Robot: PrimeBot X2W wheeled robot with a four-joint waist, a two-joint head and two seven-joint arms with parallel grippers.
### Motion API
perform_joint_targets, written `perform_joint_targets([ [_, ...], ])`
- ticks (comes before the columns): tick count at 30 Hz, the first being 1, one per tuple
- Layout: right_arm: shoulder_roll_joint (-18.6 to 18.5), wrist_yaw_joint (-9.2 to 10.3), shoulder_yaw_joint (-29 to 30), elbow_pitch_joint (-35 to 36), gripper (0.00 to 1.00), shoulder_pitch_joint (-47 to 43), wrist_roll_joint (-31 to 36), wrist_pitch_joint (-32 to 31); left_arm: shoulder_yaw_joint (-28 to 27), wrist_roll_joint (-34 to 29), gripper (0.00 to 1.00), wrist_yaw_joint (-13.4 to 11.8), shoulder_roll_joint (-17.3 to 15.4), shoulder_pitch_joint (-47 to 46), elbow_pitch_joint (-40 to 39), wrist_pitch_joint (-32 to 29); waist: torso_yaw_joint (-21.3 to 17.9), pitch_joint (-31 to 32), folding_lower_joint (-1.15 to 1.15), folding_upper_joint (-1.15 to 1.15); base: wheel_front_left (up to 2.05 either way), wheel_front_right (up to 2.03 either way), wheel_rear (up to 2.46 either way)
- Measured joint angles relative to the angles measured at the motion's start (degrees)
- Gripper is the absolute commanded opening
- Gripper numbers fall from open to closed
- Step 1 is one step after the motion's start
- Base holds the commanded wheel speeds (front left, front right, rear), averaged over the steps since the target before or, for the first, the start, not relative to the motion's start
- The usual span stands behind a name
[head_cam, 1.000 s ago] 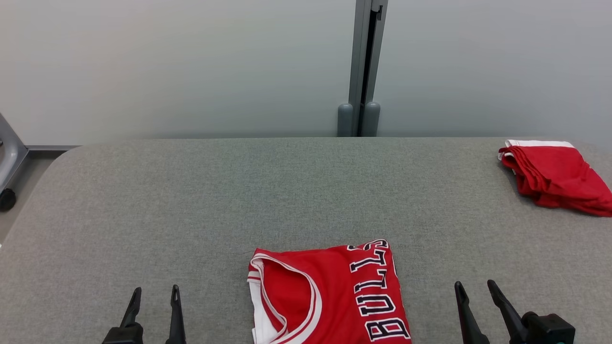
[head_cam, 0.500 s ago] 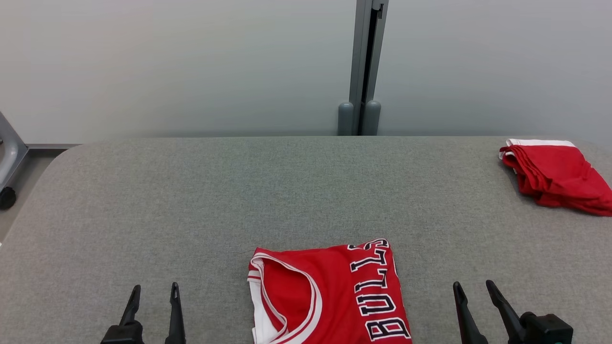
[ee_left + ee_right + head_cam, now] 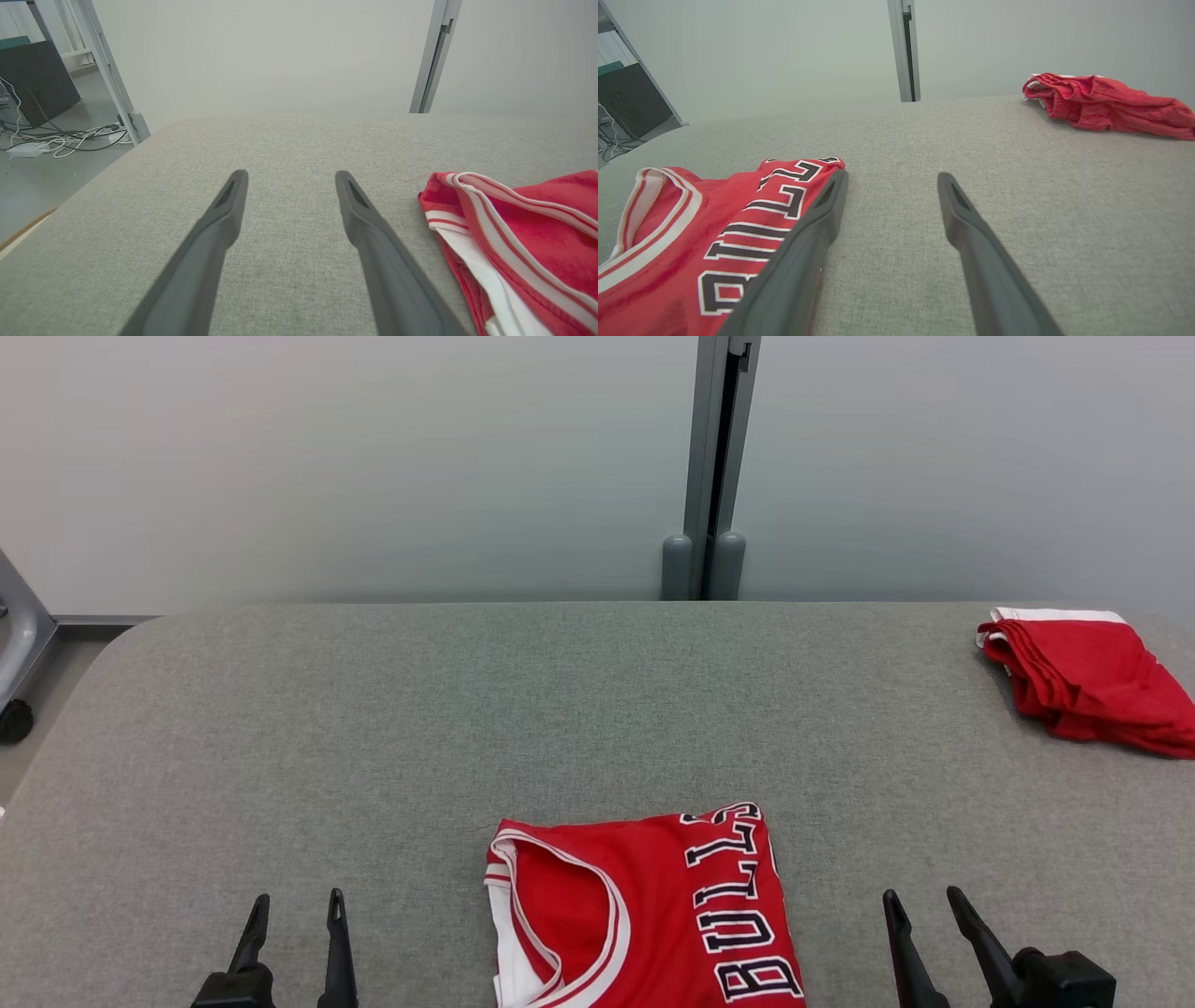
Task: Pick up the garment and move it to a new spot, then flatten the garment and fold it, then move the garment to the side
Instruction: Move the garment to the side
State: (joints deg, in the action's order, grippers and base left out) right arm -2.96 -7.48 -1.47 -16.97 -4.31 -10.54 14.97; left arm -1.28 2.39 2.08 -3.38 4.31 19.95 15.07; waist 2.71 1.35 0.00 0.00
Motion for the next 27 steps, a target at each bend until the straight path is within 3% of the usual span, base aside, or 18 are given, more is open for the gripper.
perform_joint_targets([
  [8, 0.01, 0.0, -0.22, 0.13, 1.0, 0.02, 0.0, 0.0, -0.16, 0.13, 1.0, 0.02, -0.03, -0.01, -0.12, 0.0, 0.24, 0.07, 0.0, 0.0, 0.0, 0.0, 0.0],
  [14, 0.03, 0.0, -5.47, -0.89, 1.0, 3.93, -0.26, 0.01, -0.45, 0.15, 1.0, -0.02, -0.09, -0.03, -0.45, 0.0, 0.19, -0.18, 0.0, 0.0, 0.0, 0.0, 0.0],
  [19, 0.12, 0.0, -10.92, -5.86, 1.0, 9.5, -1.59, -2.52, -0.29, 0.15, 1.0, -0.05, -0.05, -0.49, -0.65, 0.0, 0.46, -0.62, 0.0, 0.0, 0.0, 0.0, 0.0],
  [27, 0.1, 0.0, -11.89, -16.74, 1.0, 15.22, -1.44, -7.95, 0.18, 0.52, 1.0, -0.04, 0.09, -1.68, -1.04, 0.0, 1.81, -2.53, 0.01, 0.01, 0.0, 0.0, 0.0],
])
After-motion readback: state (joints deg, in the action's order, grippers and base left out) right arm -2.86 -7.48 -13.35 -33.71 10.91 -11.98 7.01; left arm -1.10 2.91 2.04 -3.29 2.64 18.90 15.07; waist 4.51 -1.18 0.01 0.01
